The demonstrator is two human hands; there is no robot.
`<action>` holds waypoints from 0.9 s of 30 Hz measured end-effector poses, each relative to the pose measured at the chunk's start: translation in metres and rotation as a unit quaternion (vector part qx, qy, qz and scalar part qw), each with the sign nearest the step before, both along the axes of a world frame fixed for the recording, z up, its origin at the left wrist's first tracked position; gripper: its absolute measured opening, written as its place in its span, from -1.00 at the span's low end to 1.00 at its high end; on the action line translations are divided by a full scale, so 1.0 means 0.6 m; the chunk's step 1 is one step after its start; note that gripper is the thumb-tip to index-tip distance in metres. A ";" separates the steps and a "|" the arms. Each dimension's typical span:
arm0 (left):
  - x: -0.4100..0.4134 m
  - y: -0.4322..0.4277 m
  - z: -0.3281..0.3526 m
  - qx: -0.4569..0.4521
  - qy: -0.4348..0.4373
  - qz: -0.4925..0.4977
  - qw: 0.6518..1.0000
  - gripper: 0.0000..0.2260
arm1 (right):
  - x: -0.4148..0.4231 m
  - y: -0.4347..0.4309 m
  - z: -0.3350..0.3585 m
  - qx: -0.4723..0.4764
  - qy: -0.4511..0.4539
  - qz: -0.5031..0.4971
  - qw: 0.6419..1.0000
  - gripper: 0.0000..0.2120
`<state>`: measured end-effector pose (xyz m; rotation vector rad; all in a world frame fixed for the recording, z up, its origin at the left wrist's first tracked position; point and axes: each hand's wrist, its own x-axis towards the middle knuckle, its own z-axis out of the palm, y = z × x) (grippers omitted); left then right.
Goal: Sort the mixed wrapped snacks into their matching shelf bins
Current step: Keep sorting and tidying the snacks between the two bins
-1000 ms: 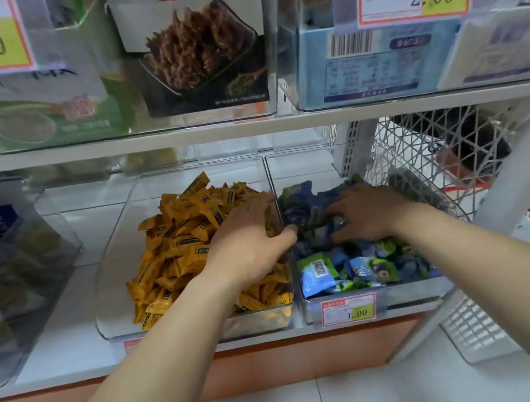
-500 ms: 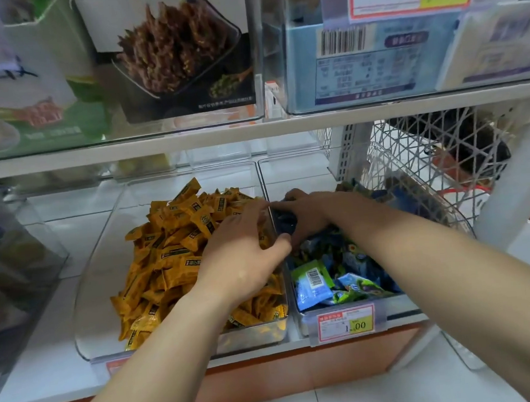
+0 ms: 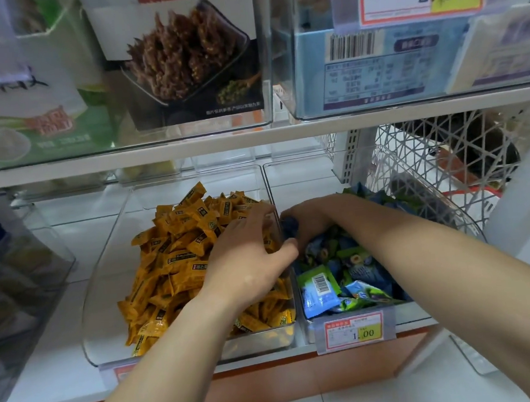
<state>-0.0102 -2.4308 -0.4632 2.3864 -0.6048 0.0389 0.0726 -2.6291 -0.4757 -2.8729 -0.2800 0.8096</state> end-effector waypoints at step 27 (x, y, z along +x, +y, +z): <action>-0.074 -0.062 0.047 0.090 -0.210 -0.086 0.970 -0.58 | -0.220 -0.139 0.102 0.176 -0.129 -0.218 0.951 -0.55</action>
